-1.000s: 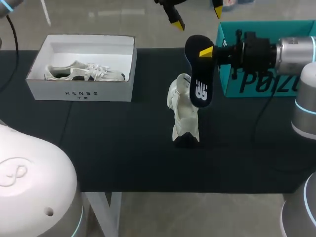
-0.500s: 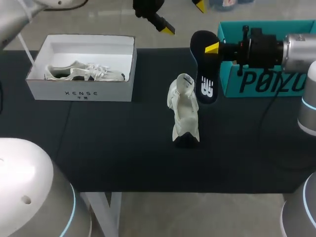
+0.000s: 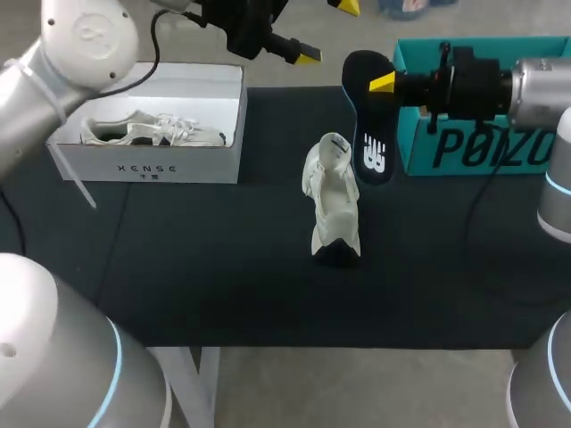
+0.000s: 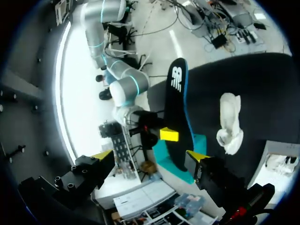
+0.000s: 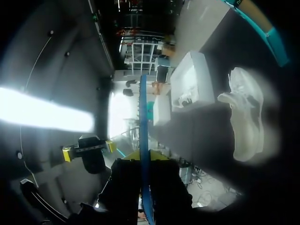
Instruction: Take the shoe out of the shoebox, open the shoe tongue, remove and reinsert the insole, then place the shoe into the shoebox
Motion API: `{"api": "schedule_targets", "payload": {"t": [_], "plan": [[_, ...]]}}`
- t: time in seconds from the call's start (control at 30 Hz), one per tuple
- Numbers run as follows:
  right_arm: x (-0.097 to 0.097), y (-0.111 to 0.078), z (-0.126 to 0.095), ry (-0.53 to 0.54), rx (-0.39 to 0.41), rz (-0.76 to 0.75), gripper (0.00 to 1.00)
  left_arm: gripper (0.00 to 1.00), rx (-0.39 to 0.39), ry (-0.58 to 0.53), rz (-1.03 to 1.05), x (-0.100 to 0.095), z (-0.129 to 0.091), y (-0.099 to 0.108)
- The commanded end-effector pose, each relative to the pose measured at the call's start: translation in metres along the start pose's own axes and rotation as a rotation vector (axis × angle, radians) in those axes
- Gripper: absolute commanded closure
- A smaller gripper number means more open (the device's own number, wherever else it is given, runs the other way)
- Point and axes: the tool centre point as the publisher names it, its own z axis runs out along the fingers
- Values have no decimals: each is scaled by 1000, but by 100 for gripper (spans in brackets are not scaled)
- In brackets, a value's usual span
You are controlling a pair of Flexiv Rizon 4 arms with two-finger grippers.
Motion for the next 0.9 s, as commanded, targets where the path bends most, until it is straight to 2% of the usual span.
{"api": "schedule_targets", "payload": {"t": [0.03,0.13,0.2,0.4,0.5,0.77,0.8,0.83,0.9], "plan": [[4,2,0,21,-4,3,100,0,-97,-264,33,3,6,-5],[12,2,-4,46,-20,8,100,0,-113,-314,-16,6,10,-5],[19,2,-6,52,-33,-4,100,0,-95,-313,-50,11,12,-8],[30,2,-8,69,-48,-23,100,0,-104,-338,-72,21,18,-14],[32,2,-7,79,-43,-26,100,0,-116,-363,-74,25,23,-15],[41,-4,-2,94,-9,-35,100,0,-72,-398,-83,32,39,-16],[41,-5,-1,92,-4,-34,100,4,-63,-401,-92,32,41,-15],[41,-5,0,90,1,-33,100,13,-55,-413,-90,31,44,-15],[39,-7,1,83,8,-32,100,19,-51,-421,-91,29,47,-14]]}}
